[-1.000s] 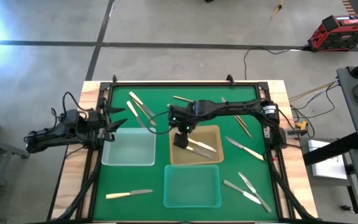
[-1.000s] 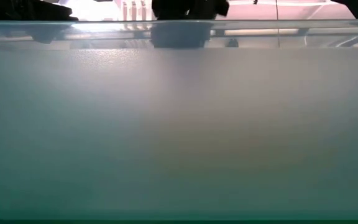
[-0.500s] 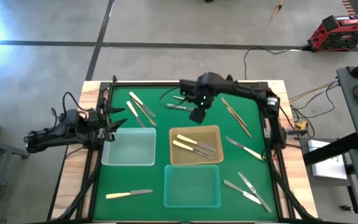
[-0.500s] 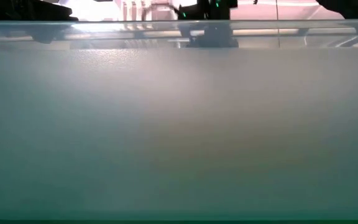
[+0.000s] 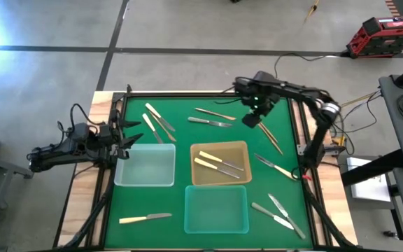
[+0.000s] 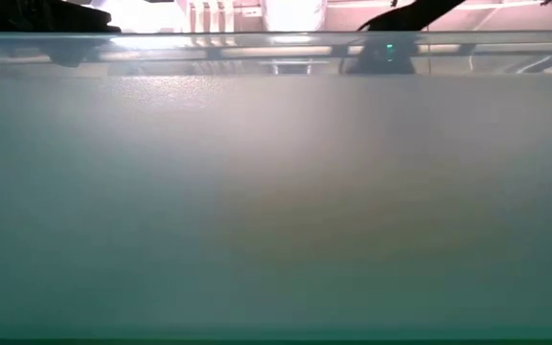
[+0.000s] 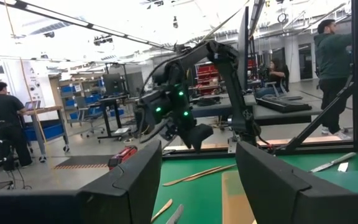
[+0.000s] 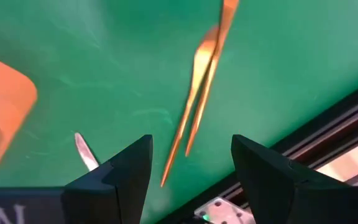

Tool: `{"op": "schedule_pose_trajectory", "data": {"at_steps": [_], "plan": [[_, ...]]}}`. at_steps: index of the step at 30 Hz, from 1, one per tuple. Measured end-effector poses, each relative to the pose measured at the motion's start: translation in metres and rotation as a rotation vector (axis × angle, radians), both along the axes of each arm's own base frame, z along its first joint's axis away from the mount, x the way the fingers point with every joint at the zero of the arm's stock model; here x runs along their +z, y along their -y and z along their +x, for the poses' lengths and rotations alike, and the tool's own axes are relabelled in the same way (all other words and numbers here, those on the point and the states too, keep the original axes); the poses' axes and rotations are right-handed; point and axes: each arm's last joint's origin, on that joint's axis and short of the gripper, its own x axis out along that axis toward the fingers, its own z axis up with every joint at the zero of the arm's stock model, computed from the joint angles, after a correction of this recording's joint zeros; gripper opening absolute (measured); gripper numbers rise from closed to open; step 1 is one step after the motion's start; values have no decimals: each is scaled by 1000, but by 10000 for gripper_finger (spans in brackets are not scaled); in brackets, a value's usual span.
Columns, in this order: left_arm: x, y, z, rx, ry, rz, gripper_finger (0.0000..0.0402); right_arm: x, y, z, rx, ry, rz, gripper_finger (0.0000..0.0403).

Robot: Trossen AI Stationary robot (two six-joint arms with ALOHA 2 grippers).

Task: Sort silverware by color (type)
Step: Put the gold table knife into the blue bin

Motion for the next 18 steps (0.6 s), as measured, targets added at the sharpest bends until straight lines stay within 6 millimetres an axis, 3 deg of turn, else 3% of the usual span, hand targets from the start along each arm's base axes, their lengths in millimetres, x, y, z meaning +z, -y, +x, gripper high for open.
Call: {"op": "schedule_pose_trajectory", "data": {"at_steps": [12, 18], "plan": [[0, 0, 0, 0, 0, 0, 192, -37, -59, -68, -204, 61, 38, 210], [0, 0, 0, 0, 0, 0, 192, -49, -76, -88, -291, 78, 18, 210]]}}
